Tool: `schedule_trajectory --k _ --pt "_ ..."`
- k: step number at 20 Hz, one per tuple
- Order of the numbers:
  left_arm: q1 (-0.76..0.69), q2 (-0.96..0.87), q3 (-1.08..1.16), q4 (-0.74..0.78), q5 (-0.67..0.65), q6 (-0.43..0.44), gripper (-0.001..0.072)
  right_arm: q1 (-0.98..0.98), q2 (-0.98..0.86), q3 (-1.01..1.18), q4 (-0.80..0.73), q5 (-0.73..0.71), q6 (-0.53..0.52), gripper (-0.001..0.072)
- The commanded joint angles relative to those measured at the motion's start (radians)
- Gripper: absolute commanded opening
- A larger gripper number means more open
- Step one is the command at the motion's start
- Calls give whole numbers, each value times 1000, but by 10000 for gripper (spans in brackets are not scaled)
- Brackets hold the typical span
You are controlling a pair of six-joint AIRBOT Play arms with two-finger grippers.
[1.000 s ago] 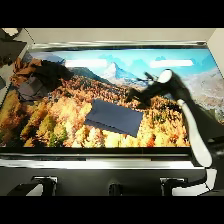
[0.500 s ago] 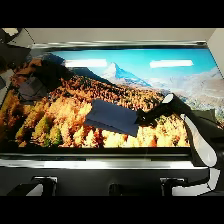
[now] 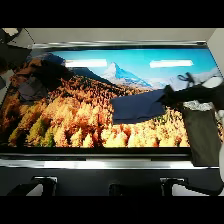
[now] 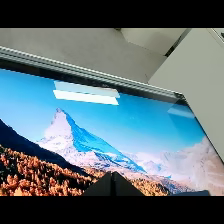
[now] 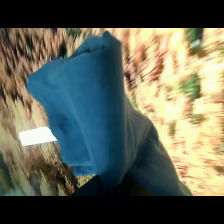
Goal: Fold the shirts.
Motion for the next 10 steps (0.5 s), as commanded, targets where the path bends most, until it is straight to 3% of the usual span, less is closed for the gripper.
schedule_trajectory --k 1,10 --pt "0 0 0 0 0 1 30 -209 85 85 -93 135 28 45" --pt "0 1 0 0 0 5 30 -544 120 199 7 37 153 45"
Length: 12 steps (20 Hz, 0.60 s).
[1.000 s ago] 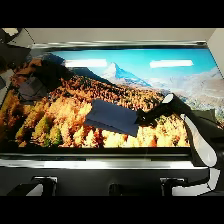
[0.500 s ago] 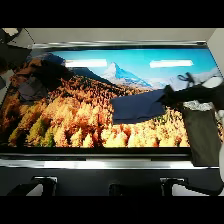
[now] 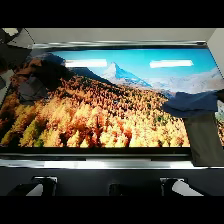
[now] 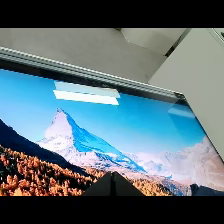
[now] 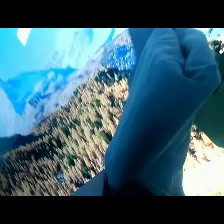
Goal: Fold the shirts.
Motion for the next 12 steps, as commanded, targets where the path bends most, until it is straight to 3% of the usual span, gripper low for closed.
schedule_trajectory --k 1,7,12 --pt "0 1 0 0 0 3 30 -98 6 37 42 -40 76 45" --pt "0 1 0 0 0 3 30 -200 7 88 46 -24 87 45" --pt "1 1 0 0 0 3 30 -244 10 88 -60 128 87 45"
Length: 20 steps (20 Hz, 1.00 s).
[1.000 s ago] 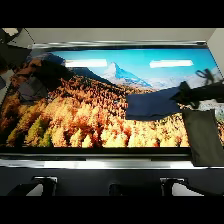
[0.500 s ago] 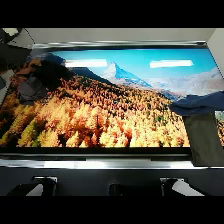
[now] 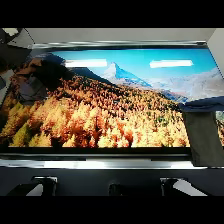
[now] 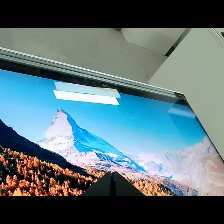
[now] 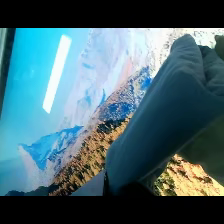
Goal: Fold the shirts.
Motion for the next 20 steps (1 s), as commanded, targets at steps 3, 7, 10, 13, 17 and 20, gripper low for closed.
schedule_trajectory --k 3,7,10,13,17,20 --pt "0 1 0 0 0 0 30 -41 6 2 -263 204 39 45" --pt "0 2 0 -6 -2 0 30 -42 10 -122 -592 286 42 46" --pt "0 1 0 -8 -1 0 30 -42 49 -317 -716 231 43 47" --pt "0 1 0 -8 0 0 30 -42 74 -501 -696 107 68 47" --pt "0 2 0 -8 0 -1 30 -42 74 -639 -696 28 71 48" --pt "0 1 0 -8 0 -1 30 -42 74 -662 -696 32 79 311"
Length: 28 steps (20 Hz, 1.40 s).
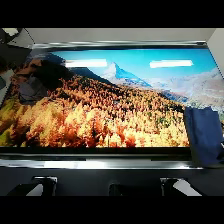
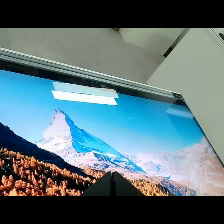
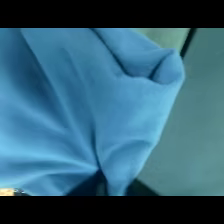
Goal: Fold the shirts.
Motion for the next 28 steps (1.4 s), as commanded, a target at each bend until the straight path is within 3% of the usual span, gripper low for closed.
schedule_trajectory --k 1,2,3,6,8,10,12,13,14,15,17,21,28 --pt "0 0 0 0 1 -1 30 -1 2 -43 -22 -15 -36 460" --pt "0 0 3 0 1 0 30 0 2 -26 -53 -5 -104 540" --pt "0 0 14 1 1 0 29 0 2 19 -85 24 -169 552" --pt "-6 -10 111 121 1 0 27 28 14 267 -56 21 -151 551" --pt "-48 -47 208 441 -23 -58 26 138 44 457 -5 -99 -151 549" --pt "-107 -104 258 818 -119 -193 27 325 87 579 22 -271 -165 549" --pt "-137 -163 240 1008 -258 -277 43 560 125 606 42 -364 -155 549" --pt "-137 -193 213 1004 -340 -278 180 665 124 599 39 -336 -134 549" --pt "-137 -215 170 995 -426 -286 367 760 115 572 37 -298 -134 552" --pt "-137 -227 101 970 -515 -294 476 828 97 541 39 -241 -111 552" --pt "-137 -192 -103 916 -543 -293 477 925 40 479 63 -95 -12 552" --pt "-137 15 -489 825 -342 -293 477 1037 -22 415 108 7 8 554" --pt "-137 65 -547 832 -301 -292 476 1059 -21 415 116 18 8 563"
